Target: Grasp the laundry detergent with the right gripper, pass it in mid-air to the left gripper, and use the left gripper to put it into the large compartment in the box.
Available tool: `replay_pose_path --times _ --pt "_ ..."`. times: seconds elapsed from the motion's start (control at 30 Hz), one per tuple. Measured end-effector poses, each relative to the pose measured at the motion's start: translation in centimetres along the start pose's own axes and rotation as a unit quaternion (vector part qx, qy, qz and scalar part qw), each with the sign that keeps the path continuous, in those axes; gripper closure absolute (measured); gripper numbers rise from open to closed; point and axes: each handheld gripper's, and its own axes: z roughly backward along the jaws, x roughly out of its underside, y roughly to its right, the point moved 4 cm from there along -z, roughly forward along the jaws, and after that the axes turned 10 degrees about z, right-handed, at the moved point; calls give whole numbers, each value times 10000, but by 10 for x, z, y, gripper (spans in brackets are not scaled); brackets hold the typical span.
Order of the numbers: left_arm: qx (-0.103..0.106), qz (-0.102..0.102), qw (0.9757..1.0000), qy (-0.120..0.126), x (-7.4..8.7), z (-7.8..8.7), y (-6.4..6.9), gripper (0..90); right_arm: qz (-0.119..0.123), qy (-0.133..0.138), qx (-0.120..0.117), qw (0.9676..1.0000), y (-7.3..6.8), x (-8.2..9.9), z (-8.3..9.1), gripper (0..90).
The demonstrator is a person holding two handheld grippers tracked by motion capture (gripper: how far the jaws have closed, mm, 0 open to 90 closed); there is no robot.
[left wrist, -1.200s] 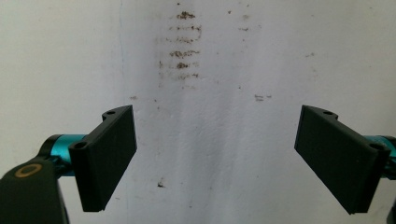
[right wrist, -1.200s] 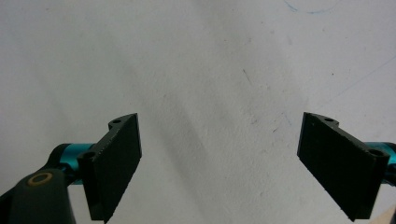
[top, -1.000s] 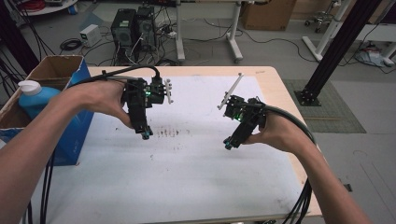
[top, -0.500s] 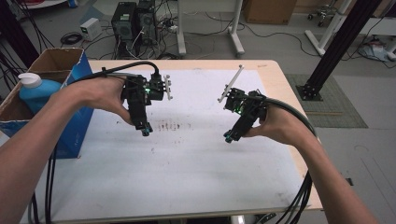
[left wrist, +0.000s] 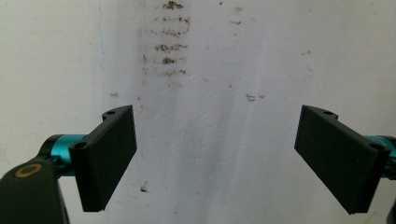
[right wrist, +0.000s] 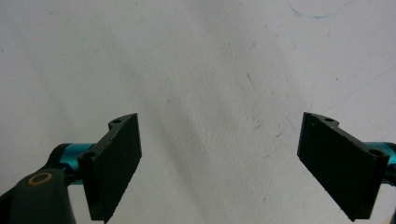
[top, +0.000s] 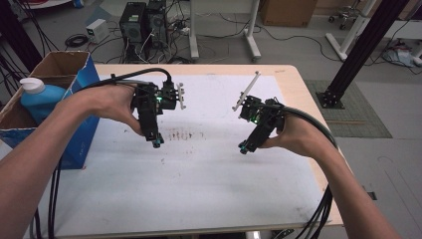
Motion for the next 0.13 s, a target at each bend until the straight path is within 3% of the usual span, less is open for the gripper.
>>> replay_pose_path --times 0.13 --pt "8 15 10000 10 1 0 0 129 -2 20 -3 10000 -1 -1 -1 129"
